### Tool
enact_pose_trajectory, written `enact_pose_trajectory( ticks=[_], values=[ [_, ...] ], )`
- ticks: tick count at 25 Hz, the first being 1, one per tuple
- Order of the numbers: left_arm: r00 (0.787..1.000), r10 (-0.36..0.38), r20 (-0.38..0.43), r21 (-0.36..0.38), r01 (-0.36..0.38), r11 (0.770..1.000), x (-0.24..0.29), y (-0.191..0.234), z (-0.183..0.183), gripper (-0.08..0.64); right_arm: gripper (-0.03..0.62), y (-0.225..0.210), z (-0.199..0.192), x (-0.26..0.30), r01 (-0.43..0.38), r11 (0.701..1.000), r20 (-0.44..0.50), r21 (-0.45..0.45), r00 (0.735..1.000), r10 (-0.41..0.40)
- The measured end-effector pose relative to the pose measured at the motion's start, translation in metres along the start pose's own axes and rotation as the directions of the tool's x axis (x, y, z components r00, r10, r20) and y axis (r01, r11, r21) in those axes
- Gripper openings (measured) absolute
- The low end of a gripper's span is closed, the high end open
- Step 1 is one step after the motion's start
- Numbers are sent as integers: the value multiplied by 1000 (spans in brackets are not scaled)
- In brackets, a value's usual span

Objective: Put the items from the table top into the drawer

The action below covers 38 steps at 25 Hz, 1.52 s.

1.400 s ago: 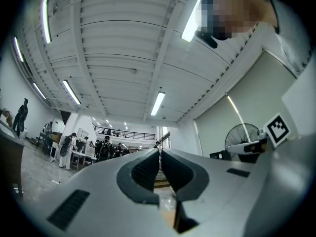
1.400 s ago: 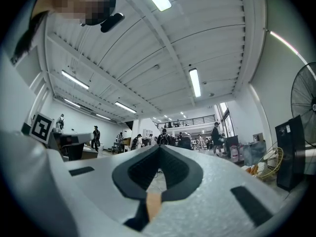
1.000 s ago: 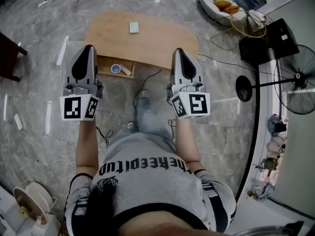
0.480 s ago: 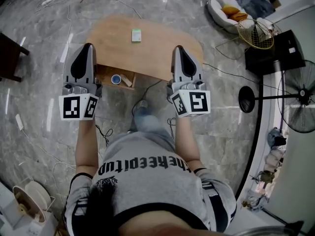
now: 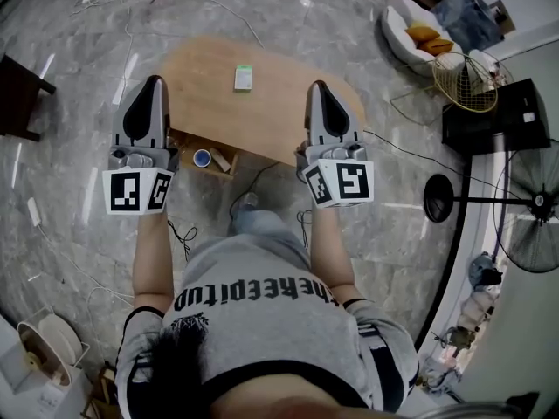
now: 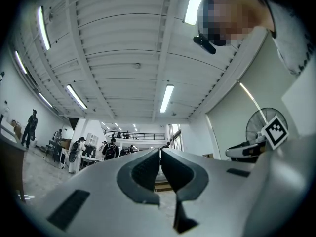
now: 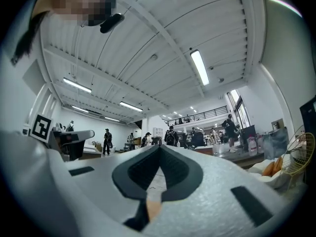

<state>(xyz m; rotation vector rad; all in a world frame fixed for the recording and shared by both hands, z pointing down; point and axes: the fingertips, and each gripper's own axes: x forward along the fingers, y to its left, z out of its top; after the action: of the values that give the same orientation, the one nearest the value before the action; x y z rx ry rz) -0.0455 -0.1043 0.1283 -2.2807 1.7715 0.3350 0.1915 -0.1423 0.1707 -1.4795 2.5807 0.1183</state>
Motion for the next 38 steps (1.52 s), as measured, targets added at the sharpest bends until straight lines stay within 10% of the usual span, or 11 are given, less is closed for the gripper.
enact_pose_trajectory(
  ticks=[19,38],
  values=[
    [998,28,-58,13,-27,1000,73,41,-54,15,-6,-23,-54,96,-46,998,-69,53,996,50],
    [976,-204,-79,-56,200,978,189,158,-134,15,-5,-4,-150,231,142,985,-223,94,968,-118]
  ],
)
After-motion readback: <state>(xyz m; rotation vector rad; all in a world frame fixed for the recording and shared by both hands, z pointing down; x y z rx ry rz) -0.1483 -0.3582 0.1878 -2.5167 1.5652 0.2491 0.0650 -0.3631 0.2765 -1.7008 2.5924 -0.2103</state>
